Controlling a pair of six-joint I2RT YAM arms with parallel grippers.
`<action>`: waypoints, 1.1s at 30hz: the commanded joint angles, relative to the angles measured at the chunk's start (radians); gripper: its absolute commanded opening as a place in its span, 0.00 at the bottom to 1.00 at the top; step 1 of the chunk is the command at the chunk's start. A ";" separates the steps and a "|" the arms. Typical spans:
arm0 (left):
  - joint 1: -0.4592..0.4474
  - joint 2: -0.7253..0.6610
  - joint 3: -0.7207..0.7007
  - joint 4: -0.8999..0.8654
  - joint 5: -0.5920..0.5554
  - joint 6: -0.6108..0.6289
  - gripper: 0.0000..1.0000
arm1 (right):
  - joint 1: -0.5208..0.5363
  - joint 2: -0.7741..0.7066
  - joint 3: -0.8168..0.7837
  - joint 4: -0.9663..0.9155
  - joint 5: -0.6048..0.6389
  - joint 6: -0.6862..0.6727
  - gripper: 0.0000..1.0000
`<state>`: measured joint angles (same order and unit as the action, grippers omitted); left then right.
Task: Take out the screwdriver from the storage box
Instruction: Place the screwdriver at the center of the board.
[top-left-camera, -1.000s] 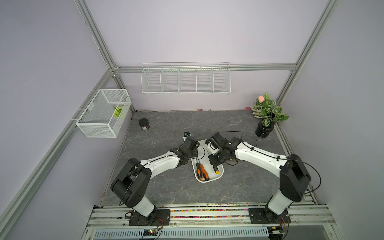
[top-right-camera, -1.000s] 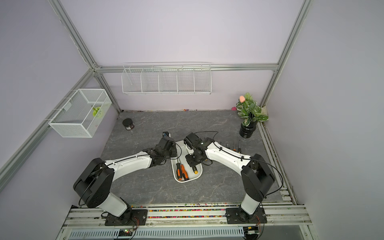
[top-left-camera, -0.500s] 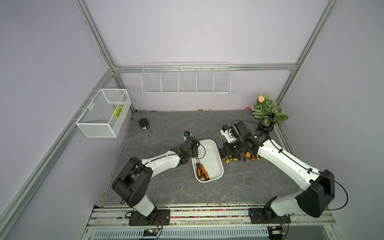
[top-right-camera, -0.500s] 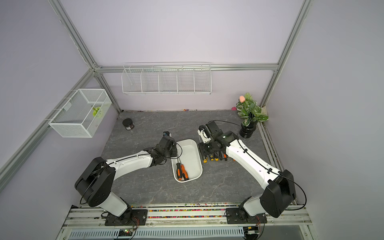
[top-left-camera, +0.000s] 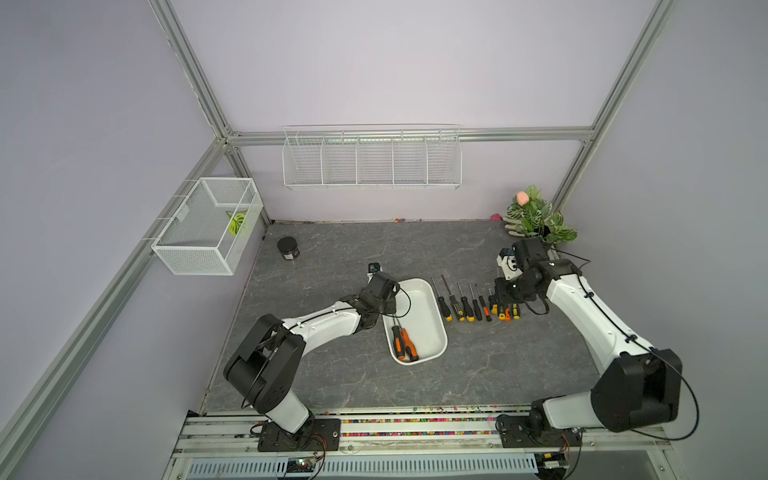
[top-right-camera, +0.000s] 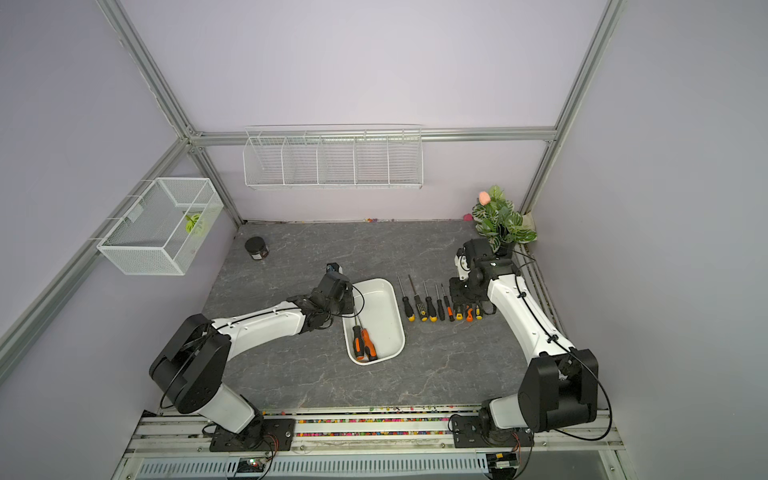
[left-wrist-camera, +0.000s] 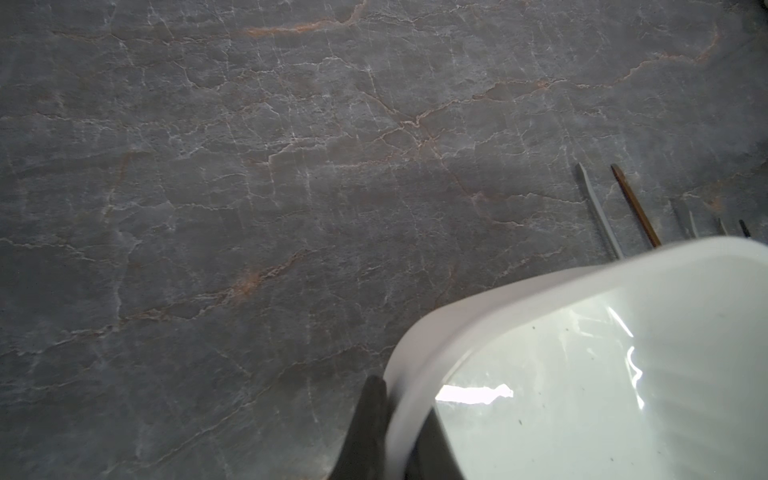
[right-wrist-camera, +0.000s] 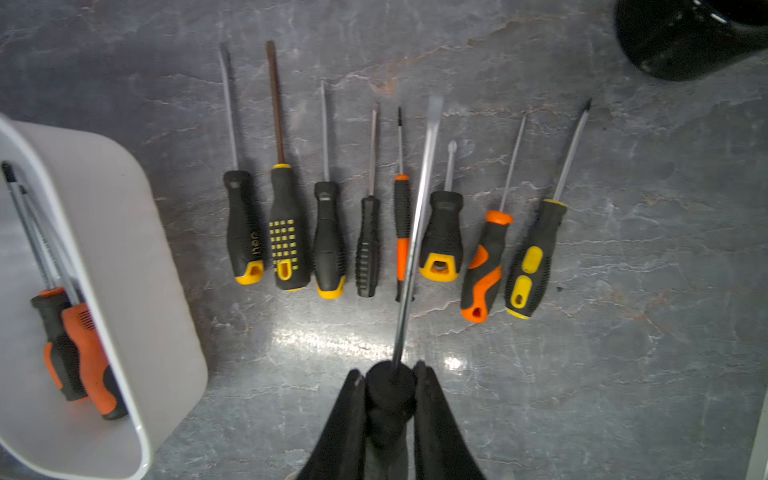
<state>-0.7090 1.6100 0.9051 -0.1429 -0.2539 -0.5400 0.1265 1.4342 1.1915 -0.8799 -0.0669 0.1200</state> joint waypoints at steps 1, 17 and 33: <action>-0.003 -0.019 0.006 -0.011 -0.019 0.038 0.00 | -0.051 0.033 -0.009 0.021 0.017 -0.032 0.00; -0.004 -0.018 -0.021 0.032 -0.002 0.060 0.00 | -0.251 0.172 0.026 0.068 0.109 -0.040 0.00; -0.004 -0.031 -0.037 0.047 0.002 0.054 0.00 | -0.288 0.333 0.086 0.114 0.164 -0.064 0.00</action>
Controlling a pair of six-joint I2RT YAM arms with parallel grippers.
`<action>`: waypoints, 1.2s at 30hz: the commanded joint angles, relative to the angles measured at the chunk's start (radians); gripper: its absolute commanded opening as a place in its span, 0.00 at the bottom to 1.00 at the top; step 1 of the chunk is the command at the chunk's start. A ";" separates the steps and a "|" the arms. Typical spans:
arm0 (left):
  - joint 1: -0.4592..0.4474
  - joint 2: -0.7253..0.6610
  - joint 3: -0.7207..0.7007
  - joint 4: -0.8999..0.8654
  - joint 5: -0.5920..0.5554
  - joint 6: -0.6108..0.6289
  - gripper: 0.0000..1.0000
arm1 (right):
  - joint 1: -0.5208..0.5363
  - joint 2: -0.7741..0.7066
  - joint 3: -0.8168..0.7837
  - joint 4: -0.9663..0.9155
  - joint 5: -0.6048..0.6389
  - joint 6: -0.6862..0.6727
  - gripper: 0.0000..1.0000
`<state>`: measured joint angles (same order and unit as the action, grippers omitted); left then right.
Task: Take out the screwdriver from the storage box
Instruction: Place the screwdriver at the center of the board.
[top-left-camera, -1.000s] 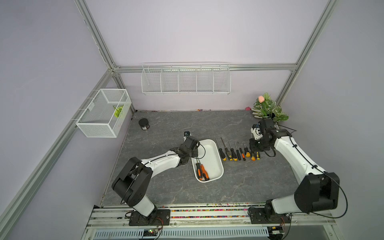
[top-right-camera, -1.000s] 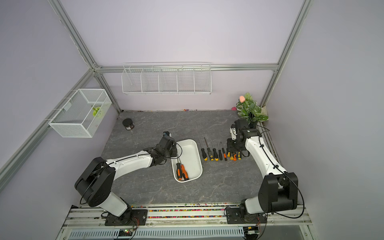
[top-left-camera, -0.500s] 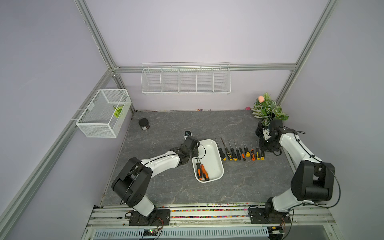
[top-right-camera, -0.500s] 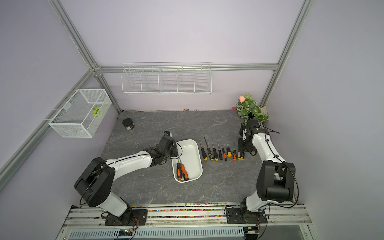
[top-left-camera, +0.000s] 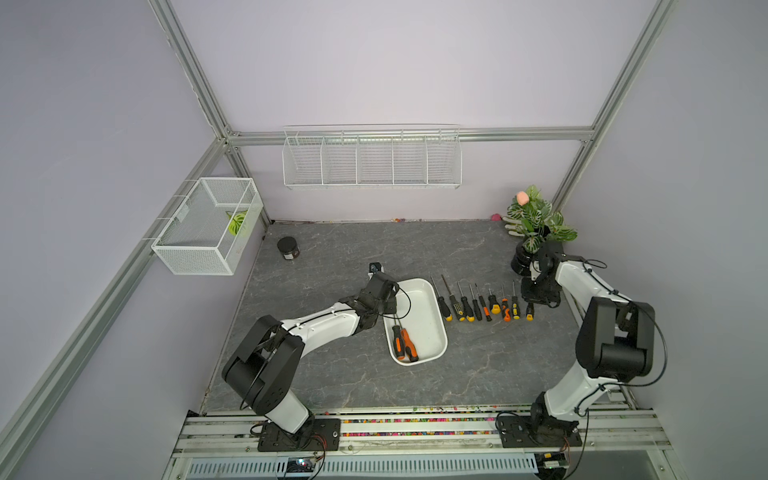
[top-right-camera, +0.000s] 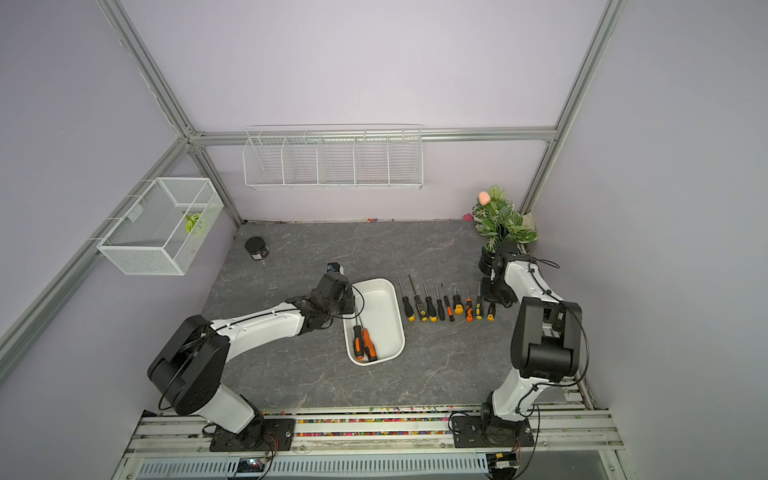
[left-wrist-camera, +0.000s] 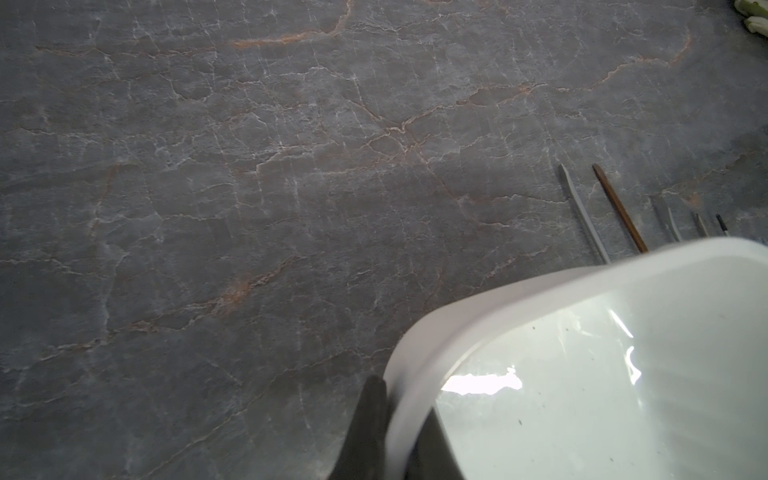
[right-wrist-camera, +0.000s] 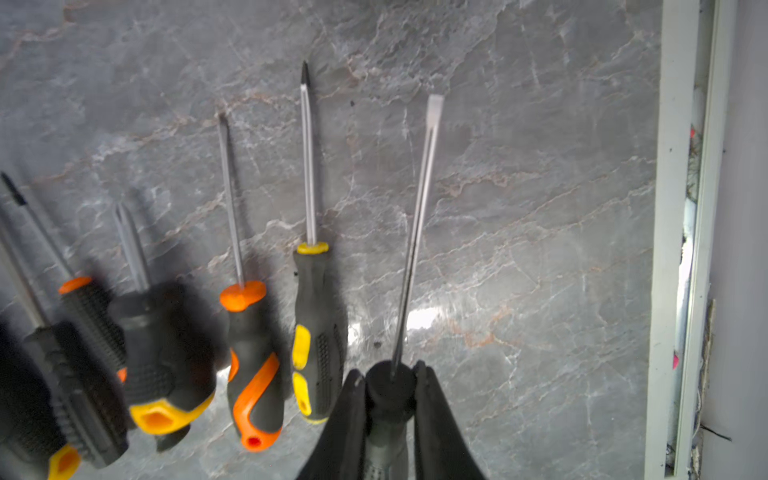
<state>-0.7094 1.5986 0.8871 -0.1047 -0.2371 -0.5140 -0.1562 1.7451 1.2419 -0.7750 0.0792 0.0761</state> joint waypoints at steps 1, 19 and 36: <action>-0.004 -0.019 -0.019 0.008 -0.016 0.028 0.00 | -0.006 0.030 0.042 0.007 0.017 -0.022 0.00; -0.004 -0.012 -0.020 0.013 -0.017 0.028 0.00 | -0.005 0.157 0.101 -0.021 -0.007 -0.044 0.00; -0.004 -0.031 -0.045 0.026 -0.028 0.023 0.00 | -0.005 0.198 0.100 -0.035 -0.009 -0.043 0.16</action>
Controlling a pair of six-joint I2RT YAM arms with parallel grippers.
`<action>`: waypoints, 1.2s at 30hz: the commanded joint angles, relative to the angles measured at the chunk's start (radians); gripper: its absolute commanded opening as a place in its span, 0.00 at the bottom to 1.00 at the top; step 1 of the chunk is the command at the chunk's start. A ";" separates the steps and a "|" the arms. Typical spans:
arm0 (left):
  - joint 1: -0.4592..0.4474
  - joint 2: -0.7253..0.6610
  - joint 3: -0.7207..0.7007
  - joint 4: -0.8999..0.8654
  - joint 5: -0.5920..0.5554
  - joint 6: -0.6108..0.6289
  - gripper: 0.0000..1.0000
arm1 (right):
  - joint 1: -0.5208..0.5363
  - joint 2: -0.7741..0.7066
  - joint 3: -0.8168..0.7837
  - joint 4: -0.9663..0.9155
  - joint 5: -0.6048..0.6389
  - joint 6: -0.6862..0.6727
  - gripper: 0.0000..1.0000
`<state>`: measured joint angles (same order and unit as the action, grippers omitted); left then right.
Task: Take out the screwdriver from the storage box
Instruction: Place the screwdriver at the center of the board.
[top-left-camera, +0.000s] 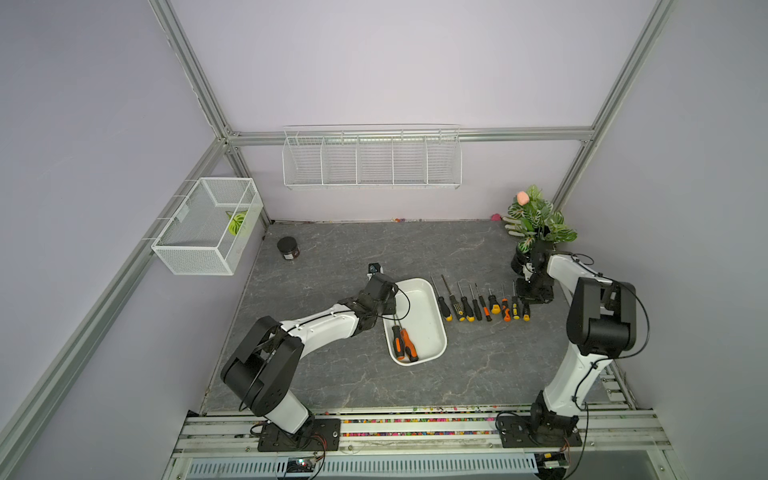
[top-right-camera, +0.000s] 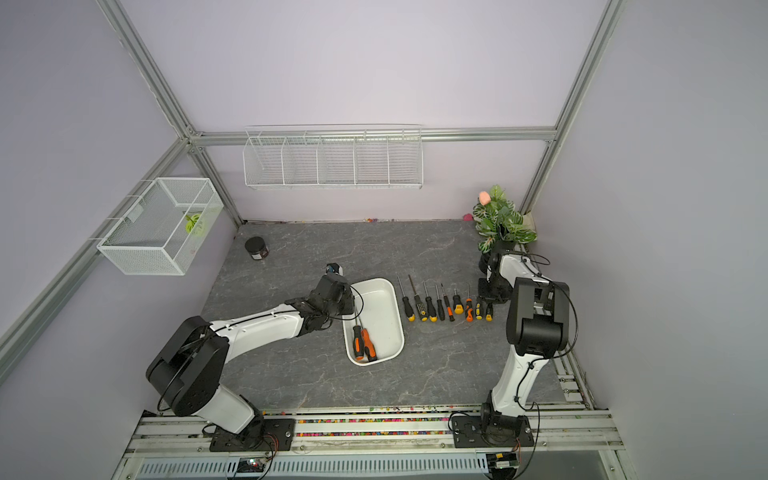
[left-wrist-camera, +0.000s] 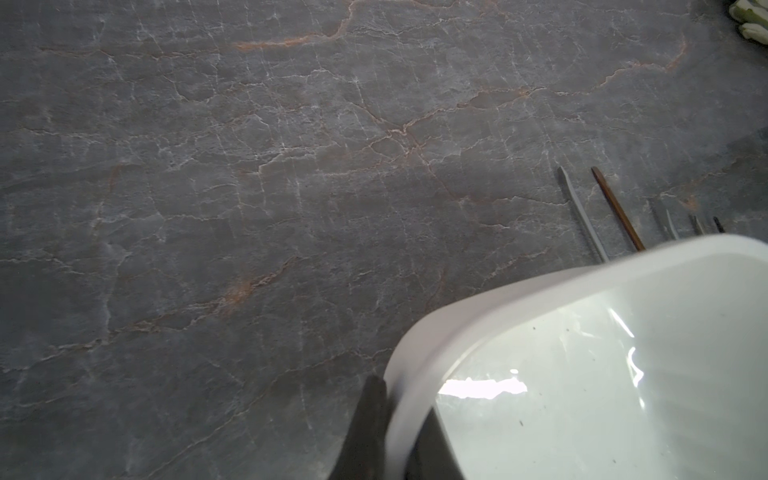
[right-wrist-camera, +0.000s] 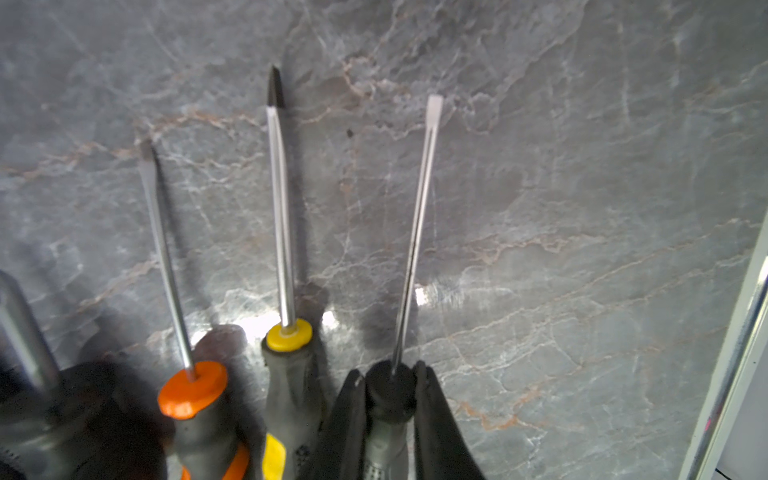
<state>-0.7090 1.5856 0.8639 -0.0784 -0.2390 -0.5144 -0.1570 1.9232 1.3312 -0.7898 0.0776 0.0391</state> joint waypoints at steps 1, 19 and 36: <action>-0.004 -0.017 -0.025 0.000 -0.026 0.023 0.00 | -0.004 0.019 0.009 -0.021 -0.007 -0.006 0.17; -0.004 -0.022 -0.028 0.001 -0.026 0.018 0.00 | -0.004 0.002 0.006 -0.020 -0.006 -0.001 0.29; -0.004 -0.025 -0.031 -0.006 -0.032 0.007 0.00 | 0.027 -0.161 -0.072 0.019 -0.021 0.037 0.30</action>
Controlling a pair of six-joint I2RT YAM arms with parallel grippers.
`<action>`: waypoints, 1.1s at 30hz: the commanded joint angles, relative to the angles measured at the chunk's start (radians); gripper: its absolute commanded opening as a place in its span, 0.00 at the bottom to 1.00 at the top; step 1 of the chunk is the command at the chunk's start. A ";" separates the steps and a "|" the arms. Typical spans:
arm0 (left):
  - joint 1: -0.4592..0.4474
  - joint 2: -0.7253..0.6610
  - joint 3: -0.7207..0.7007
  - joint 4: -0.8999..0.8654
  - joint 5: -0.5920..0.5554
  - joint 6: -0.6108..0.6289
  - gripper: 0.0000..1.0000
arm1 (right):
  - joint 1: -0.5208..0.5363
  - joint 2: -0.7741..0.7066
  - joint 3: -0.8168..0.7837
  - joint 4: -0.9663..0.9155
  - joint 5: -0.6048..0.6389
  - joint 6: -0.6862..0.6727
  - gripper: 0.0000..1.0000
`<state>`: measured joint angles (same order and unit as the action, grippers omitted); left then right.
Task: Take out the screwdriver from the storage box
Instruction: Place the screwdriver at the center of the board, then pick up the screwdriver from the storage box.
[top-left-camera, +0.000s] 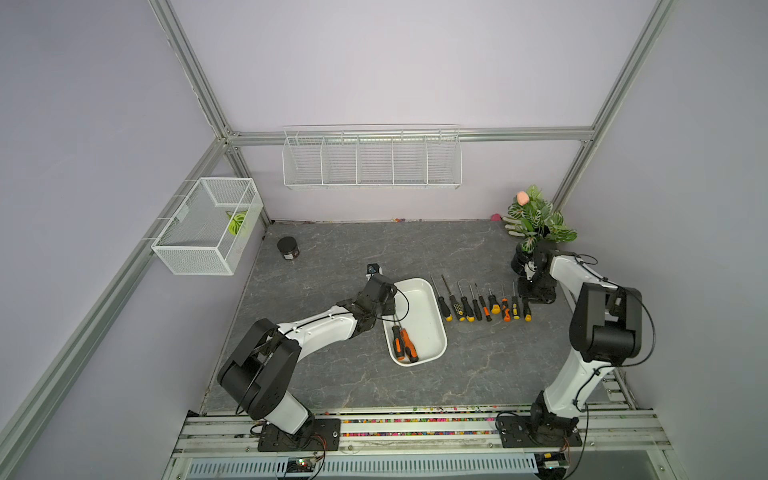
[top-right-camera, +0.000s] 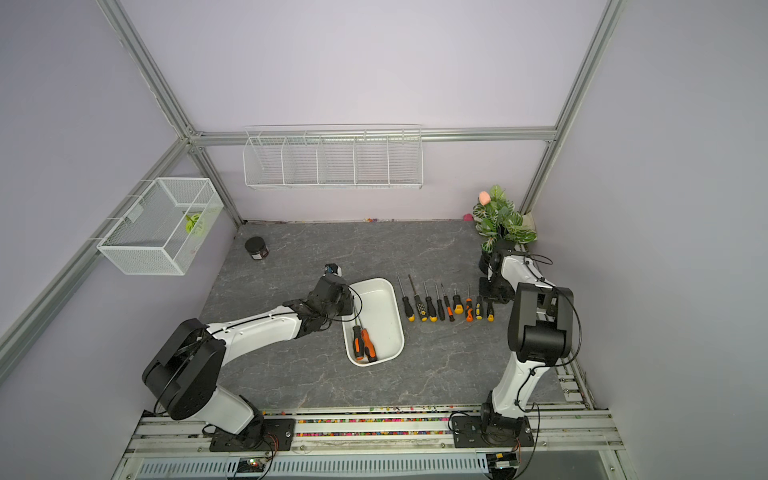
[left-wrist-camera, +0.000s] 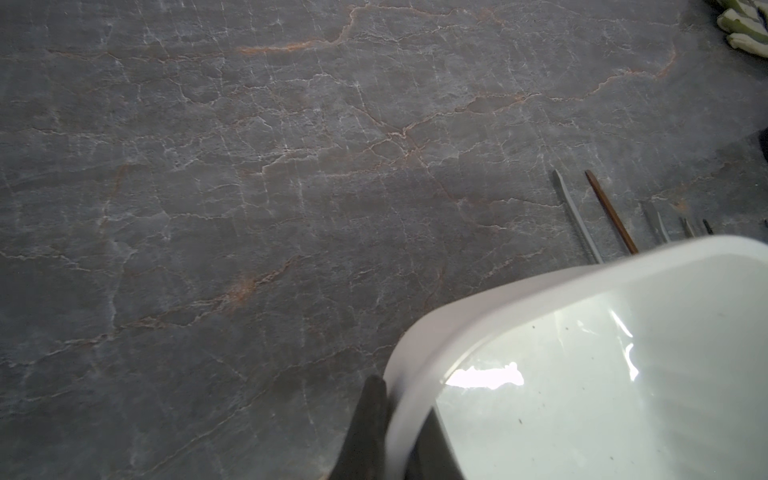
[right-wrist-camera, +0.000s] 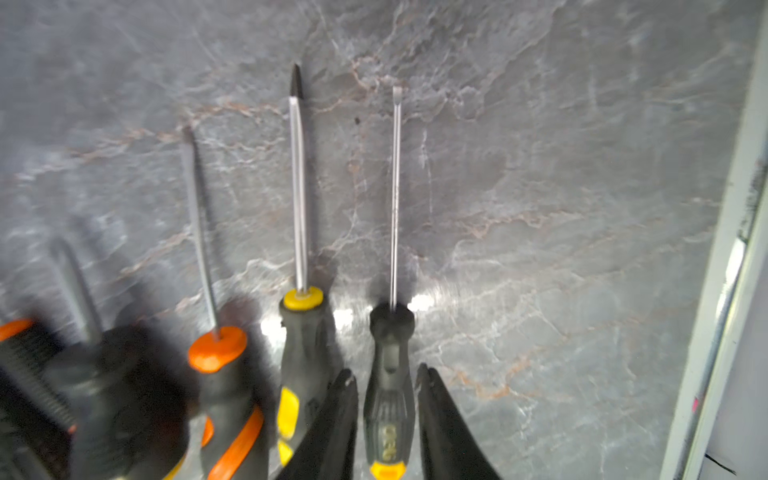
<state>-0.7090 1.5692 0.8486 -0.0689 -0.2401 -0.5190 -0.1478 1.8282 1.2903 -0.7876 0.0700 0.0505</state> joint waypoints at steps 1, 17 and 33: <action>-0.004 -0.008 -0.014 -0.016 -0.030 0.012 0.00 | 0.031 -0.085 -0.045 0.019 -0.011 0.032 0.30; -0.004 0.003 0.013 -0.061 -0.036 -0.005 0.00 | 0.510 -0.641 -0.316 0.051 -0.119 0.260 0.34; -0.004 0.013 0.020 -0.081 -0.042 -0.025 0.00 | 1.162 -0.451 -0.234 0.155 -0.026 0.469 0.36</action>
<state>-0.7090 1.5692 0.8513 -0.1101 -0.2565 -0.5564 0.9939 1.3071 1.0470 -0.6853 0.0395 0.4816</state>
